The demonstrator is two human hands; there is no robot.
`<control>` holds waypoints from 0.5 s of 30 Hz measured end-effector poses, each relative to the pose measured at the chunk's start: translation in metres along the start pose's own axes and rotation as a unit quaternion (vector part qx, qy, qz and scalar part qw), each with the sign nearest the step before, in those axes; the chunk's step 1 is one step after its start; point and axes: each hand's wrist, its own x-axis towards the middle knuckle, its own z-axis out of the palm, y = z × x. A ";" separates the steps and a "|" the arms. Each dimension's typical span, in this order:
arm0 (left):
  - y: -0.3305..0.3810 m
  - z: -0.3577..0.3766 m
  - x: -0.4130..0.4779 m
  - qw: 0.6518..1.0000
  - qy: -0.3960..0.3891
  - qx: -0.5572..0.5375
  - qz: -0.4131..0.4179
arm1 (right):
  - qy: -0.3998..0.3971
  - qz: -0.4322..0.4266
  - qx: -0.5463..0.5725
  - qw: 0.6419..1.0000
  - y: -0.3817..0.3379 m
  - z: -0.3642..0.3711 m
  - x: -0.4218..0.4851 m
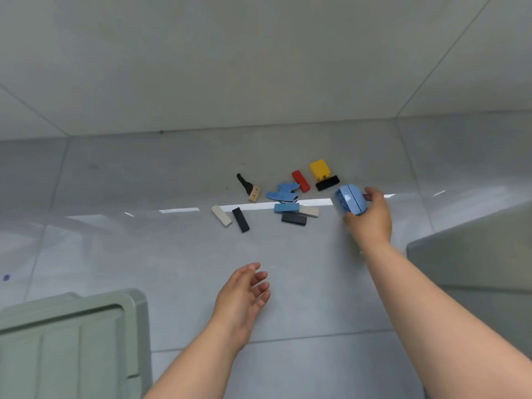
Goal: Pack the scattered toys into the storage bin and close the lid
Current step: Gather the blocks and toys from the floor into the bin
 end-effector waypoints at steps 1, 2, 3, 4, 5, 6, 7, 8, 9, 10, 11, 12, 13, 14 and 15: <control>0.000 0.003 0.004 1.000 -0.010 -0.007 -0.006 | 0.010 0.007 0.033 0.999 -0.001 -0.001 -0.006; 0.000 0.007 0.006 0.999 -0.027 -0.014 -0.010 | 0.015 0.006 0.072 0.997 -0.004 -0.002 -0.014; 0.000 0.011 0.008 0.998 -0.050 -0.025 -0.015 | 0.010 -0.004 0.108 0.994 -0.008 -0.002 -0.026; 0.001 0.016 0.010 0.996 -0.077 -0.040 -0.020 | -0.007 -0.022 0.137 0.990 -0.013 -0.001 -0.042; 0.001 0.021 0.012 0.993 -0.102 -0.054 -0.020 | -0.034 -0.047 0.153 0.987 -0.019 0.000 -0.061; 0.002 0.025 0.014 0.990 -0.125 -0.066 -0.017 | -0.068 -0.074 0.157 0.982 -0.022 0.002 -0.080; 0.002 0.029 0.017 0.988 -0.139 -0.073 -0.011 | -0.110 -0.094 0.157 0.977 -0.026 0.005 -0.097; 0.004 0.033 0.018 0.986 -0.149 -0.077 -0.003 | -0.159 -0.104 0.157 0.969 -0.027 0.009 -0.111; 0.005 0.035 0.020 0.986 -0.148 -0.080 0.009 | -0.210 -0.100 0.158 0.960 -0.027 0.013 -0.119; 0.008 0.037 0.022 0.986 -0.140 -0.085 0.024 | -0.249 -0.090 0.159 0.951 -0.027 0.016 -0.121; 0.010 0.037 0.024 0.988 -0.118 -0.086 0.042 | -0.267 -0.082 0.167 0.946 -0.028 0.018 -0.119; 0.012 0.037 0.027 0.989 -0.101 -0.086 0.060 | -0.256 -0.085 0.174 0.947 -0.028 0.020 -0.112; 0.014 0.035 0.029 0.990 -0.090 -0.073 0.077 | -0.223 -0.098 0.165 0.956 -0.028 0.022 -0.102; 0.016 0.034 0.030 0.991 -0.086 -0.057 0.087 | -0.180 -0.120 0.131 0.968 -0.030 0.025 -0.089; 0.017 0.031 0.030 0.991 -0.085 -0.045 0.096 | -0.145 -0.150 0.076 0.975 -0.031 0.027 -0.076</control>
